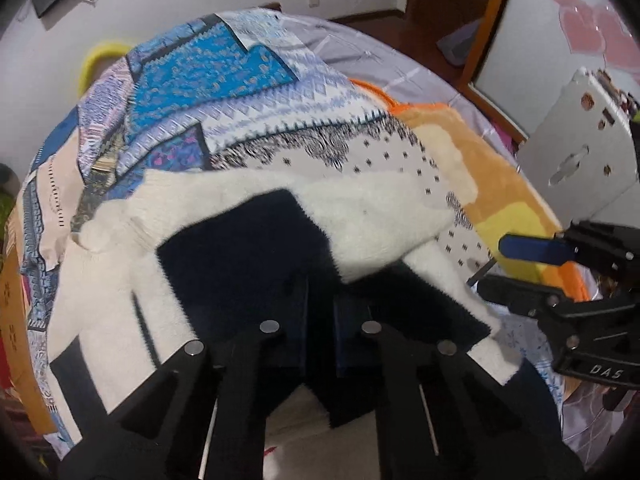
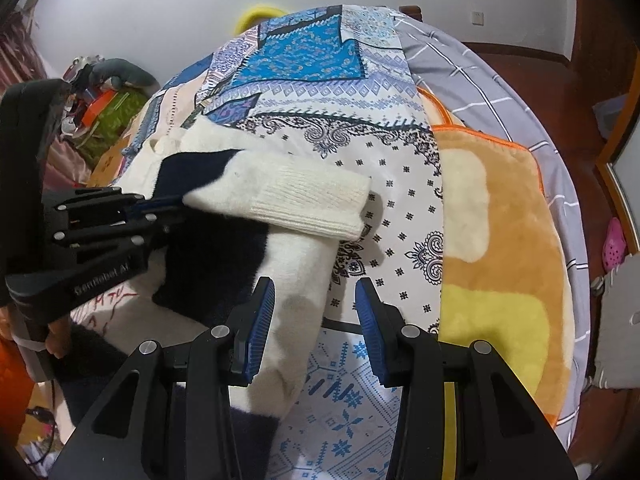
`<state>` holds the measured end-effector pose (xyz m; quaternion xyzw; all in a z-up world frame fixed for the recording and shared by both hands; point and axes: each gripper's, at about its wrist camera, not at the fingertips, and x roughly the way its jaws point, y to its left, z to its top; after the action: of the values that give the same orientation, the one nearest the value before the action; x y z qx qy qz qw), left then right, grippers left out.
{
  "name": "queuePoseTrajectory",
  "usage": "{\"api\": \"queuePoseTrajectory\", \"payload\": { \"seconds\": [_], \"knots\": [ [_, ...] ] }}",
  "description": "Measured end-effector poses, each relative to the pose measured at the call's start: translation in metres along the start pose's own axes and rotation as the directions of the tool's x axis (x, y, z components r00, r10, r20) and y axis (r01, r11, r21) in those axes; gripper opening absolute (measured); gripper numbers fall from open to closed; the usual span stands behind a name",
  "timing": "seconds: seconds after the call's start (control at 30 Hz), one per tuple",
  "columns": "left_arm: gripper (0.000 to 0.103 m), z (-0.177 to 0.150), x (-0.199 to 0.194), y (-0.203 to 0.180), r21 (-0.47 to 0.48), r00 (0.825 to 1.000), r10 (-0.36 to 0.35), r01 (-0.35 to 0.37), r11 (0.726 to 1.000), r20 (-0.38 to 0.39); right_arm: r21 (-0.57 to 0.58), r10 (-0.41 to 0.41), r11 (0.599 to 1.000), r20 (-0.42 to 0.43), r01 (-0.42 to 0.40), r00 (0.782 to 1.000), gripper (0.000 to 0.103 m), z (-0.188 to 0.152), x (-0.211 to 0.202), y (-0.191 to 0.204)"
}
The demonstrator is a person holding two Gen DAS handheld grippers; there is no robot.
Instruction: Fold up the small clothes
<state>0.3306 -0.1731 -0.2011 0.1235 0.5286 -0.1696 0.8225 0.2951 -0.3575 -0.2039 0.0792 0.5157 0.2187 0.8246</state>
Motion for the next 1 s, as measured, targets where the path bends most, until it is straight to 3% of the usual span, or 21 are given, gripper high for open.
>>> {"api": "queuePoseTrajectory", "payload": {
  "seconds": [0.27, 0.53, 0.7, 1.0],
  "knots": [
    [0.009, -0.003, -0.054, 0.031, -0.056, 0.992, 0.047, -0.04, 0.998, 0.12, -0.036, -0.002, 0.999, 0.018, 0.002, 1.0, 0.038, 0.005, -0.007, 0.019],
    [0.009, -0.028, -0.1, 0.096, -0.192, 0.979, 0.092, -0.056, 0.98, 0.185, -0.081, -0.005, 0.997, 0.016, 0.006, 1.0, 0.038, 0.011, -0.004, 0.046],
    [0.009, -0.058, -0.11, 0.136, -0.273, 0.975, 0.126, -0.073, 0.959, 0.182, -0.108, -0.007, 0.994, 0.01, 0.008, 1.0, 0.038, 0.013, 0.001, 0.064],
    [0.009, -0.123, -0.089, 0.18, -0.368, 0.989, 0.114, -0.074, 0.927, 0.091, -0.153, -0.016, 0.988, -0.019, 0.013, 1.0, 0.038, 0.012, 0.013, 0.092]
  ]
}}
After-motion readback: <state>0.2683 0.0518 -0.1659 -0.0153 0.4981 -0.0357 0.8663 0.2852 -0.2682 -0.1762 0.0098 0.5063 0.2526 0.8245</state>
